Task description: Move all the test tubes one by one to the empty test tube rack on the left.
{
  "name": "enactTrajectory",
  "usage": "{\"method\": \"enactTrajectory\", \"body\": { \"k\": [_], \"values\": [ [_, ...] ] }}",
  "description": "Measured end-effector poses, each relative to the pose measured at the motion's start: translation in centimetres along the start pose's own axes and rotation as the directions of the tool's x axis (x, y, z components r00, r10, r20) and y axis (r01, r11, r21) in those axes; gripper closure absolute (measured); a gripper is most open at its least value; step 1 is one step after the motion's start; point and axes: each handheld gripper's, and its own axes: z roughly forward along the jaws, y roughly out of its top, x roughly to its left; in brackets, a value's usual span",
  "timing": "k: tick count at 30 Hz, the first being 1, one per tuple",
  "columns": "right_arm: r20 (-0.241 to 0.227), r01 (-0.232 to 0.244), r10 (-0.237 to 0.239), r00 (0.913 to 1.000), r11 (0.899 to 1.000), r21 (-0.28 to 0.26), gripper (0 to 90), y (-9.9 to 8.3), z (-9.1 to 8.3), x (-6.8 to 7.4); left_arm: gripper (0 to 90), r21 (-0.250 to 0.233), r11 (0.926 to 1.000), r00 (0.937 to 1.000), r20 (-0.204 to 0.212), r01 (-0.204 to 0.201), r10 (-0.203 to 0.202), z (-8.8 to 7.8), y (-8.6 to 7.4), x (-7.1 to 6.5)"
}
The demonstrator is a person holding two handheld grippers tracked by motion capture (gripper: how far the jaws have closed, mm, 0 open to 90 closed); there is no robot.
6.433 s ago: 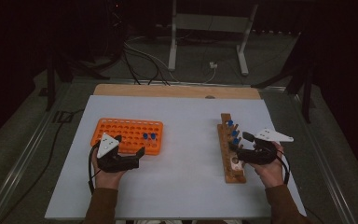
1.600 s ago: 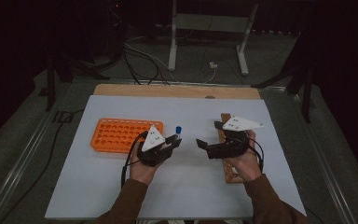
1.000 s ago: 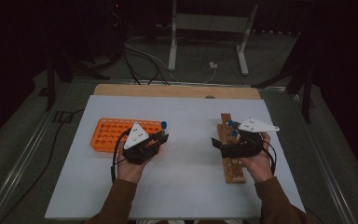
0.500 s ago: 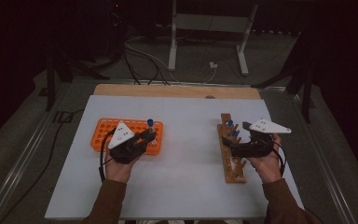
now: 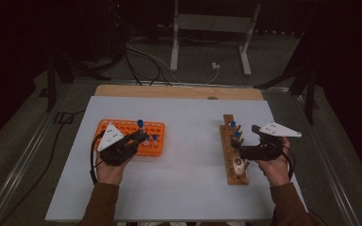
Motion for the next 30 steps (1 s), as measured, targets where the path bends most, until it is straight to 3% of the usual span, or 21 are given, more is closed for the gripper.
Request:
{"method": "enactTrajectory", "body": {
  "k": [15,30],
  "values": [
    [0.012,-0.019,0.019,0.9997,1.0,-0.005,1.1,-1.0,-0.6,-0.6,78.7,0.021,0.9997,0.9974,-0.071,0.014,-0.013,0.8,-1.6,1.3],
    [0.009,-0.07,0.07,0.9975,0.997,-0.022,1.2,-2.6,-1.2,-1.5,78.6,0.083,0.9964,0.996,-0.089,0.016,-0.008,2.6,-3.4,1.7]
  ]
}}
